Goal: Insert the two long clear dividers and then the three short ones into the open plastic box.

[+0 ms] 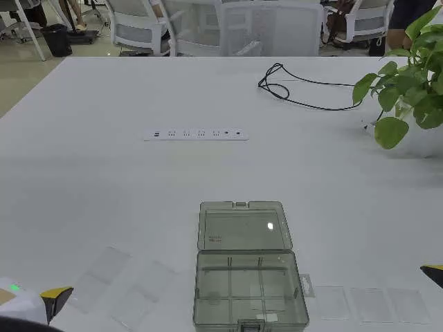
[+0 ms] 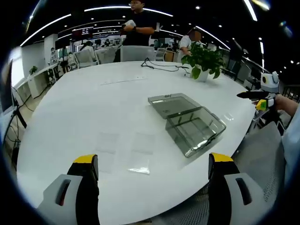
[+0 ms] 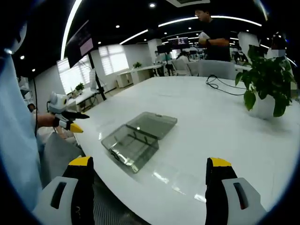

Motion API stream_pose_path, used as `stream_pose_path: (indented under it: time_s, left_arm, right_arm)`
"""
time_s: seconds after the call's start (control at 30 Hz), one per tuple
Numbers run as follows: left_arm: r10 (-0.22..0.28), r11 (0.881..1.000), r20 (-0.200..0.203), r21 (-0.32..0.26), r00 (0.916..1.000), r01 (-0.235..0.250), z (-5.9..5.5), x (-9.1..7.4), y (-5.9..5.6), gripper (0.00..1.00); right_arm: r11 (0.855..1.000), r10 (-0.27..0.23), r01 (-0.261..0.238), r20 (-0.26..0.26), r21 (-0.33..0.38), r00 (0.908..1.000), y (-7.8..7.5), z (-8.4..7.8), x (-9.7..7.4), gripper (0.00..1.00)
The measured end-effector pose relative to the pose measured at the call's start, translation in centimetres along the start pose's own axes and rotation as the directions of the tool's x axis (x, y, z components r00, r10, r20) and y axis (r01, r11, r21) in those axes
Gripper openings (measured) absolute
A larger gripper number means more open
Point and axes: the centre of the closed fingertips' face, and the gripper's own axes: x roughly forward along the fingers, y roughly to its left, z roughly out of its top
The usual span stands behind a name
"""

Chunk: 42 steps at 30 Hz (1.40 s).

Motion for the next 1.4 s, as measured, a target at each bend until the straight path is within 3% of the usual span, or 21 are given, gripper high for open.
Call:
stream_pose_path:
  time_s: [0.67,1.03,1.4]
  left_arm:
    - [-0.011,1.0,-0.005,0.02,0.9999,0.011,-0.1,0.4,0.2,1.0]
    - [-0.002,1.0,0.006,0.016,1.0,0.002,0.3,-0.2,0.1,1.0]
    - [0.01,1.0,0.001,0.019,0.9999,-0.01,0.4,-0.6,0.1,1.0]
  right_arm:
    - [1.0,-0.018,0.018,0.008,0.005,0.9998,0.0,-0.2,-0.4,1.0]
    - [0.999,-0.041,0.041,-0.005,-0.009,0.9992,-1.3,-0.3,-1.6,1.0]
    - [1.0,-0.002,0.002,-0.029,-0.026,0.9996,-0.9,-0.7,-0.5,1.0]
